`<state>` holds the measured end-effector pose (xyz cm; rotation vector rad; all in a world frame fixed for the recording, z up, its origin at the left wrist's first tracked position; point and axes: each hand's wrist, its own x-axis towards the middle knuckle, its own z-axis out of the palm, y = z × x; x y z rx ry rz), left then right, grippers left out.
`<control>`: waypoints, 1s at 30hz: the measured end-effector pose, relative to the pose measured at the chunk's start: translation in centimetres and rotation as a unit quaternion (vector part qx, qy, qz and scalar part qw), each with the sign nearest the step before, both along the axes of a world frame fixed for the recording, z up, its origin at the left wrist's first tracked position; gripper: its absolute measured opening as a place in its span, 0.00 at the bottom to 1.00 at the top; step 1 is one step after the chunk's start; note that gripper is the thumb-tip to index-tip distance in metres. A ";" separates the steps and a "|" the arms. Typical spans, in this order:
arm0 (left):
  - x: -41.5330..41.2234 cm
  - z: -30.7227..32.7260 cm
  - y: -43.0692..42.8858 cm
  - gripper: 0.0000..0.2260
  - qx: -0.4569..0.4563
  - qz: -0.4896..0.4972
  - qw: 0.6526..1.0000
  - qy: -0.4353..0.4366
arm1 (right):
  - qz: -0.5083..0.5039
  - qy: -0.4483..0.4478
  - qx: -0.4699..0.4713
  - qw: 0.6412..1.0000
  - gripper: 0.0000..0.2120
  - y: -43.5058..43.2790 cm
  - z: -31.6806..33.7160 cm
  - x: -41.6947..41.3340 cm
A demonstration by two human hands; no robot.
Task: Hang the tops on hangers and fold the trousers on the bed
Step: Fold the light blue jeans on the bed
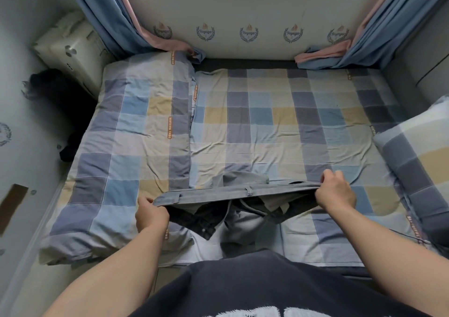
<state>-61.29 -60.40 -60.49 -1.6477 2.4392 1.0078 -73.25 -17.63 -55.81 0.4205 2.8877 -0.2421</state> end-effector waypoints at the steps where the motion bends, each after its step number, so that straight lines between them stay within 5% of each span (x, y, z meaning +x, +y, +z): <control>1: 0.1 -0.2 -0.3 0.10 0.009 0.014 1.000 0.001 | -0.025 -0.004 -0.012 1.000 0.09 0.5 -0.3 0.0; 5: 0.0 -0.8 -0.7 0.10 0.092 0.078 0.992 0.041 | -0.164 -0.066 -0.121 0.977 0.09 1.2 -1.0 -0.4; 9: -1.2 0.1 -0.8 0.10 0.247 0.235 0.936 0.092 | -0.368 -0.127 -0.349 0.853 0.03 0.7 -1.1 0.1; 17: -1.4 2.1 -2.7 0.14 0.470 0.244 0.847 0.041 | -0.363 -0.136 -0.485 0.784 0.10 0.1 0.1 0.3; 21: -3.0 2.9 -2.3 0.11 0.457 0.205 0.856 0.124 | -0.303 -0.139 -0.577 0.745 0.12 -1.9 1.9 -1.1; 26: -4.4 2.6 -1.8 0.09 0.375 0.120 0.898 0.194 | -0.295 -0.143 -0.684 0.652 0.10 -2.0 3.5 -1.8; 28: -4.5 2.3 -1.7 0.10 0.297 0.061 0.933 0.195 | -0.250 -0.138 -0.705 0.649 0.19 -2.2 3.6 -1.6; 30: -4.3 1.8 -1.8 0.07 0.191 0.017 0.966 0.170 | -0.207 -0.107 -0.680 0.695 0.27 -2.6 3.3 -1.5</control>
